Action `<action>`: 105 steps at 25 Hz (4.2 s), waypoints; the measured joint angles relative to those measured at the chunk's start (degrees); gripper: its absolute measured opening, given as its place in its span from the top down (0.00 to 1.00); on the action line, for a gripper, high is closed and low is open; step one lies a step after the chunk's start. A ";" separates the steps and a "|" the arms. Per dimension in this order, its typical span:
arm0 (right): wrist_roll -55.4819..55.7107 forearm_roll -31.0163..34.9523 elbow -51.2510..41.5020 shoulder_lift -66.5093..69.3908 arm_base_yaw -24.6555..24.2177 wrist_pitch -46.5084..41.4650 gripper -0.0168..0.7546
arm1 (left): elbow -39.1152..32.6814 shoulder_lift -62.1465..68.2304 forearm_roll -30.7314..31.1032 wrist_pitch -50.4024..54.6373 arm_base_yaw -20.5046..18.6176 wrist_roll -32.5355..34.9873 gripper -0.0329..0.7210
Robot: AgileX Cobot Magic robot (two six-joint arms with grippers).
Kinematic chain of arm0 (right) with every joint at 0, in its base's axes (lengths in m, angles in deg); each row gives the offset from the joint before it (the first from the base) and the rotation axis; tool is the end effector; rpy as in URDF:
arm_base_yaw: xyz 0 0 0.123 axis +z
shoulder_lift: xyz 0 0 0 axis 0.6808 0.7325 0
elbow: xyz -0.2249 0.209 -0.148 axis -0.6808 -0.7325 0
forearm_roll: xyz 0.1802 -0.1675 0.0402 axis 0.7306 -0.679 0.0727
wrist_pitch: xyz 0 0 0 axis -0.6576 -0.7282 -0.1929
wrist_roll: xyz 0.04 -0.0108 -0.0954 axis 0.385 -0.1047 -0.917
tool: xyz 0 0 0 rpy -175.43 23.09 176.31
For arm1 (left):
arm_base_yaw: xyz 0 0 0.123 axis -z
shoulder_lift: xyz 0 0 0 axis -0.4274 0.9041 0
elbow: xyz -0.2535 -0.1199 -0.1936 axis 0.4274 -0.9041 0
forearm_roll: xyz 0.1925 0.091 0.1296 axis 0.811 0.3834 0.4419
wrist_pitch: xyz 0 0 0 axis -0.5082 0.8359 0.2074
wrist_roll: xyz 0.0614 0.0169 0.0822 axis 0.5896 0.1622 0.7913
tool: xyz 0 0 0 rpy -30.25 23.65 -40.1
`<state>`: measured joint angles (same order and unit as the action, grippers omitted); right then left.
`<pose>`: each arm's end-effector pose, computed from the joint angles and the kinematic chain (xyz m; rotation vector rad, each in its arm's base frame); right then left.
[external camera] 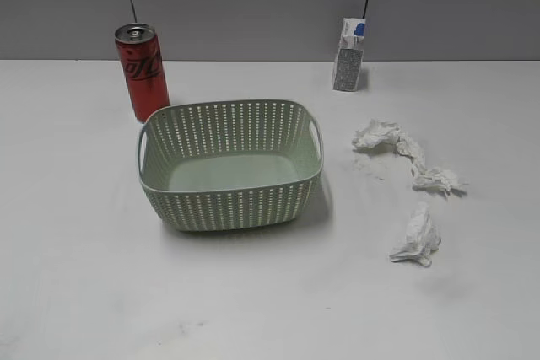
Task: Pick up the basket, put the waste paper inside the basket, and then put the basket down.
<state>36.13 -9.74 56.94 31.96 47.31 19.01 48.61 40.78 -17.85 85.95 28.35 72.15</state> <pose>-0.0388 -0.0009 0.2559 -0.1350 2.0068 0.0408 -0.0516 -0.0043 0.2735 0.1136 1.9986 -0.0899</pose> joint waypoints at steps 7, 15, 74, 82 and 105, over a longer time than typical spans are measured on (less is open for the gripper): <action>0.00 0.00 0.00 0.00 0.00 0.00 0.21 | 0.00 0.00 0.00 0.00 0.00 0.00 0.19; 0.00 0.00 0.00 0.00 0.00 0.00 0.21 | 0.73 2.46 -0.04 -1.42 0.00 0.00 0.19; 0.00 0.00 0.00 0.00 0.00 0.01 0.21 | 51.83 116.75 -7.55 -6.58 18.57 -6.57 0.94; 0.00 0.01 0.00 0.00 0.00 0.01 0.21 | 54.73 115.33 -6.47 0.55 18.47 -6.52 0.96; -1.06 9.00 1.83 19.29 0.00 8.35 0.31 | 54.80 111.81 -6.63 4.89 18.46 -6.74 0.96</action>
<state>35.07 -0.75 58.76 51.25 47.31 27.36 103.41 152.59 -24.48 90.85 46.81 65.42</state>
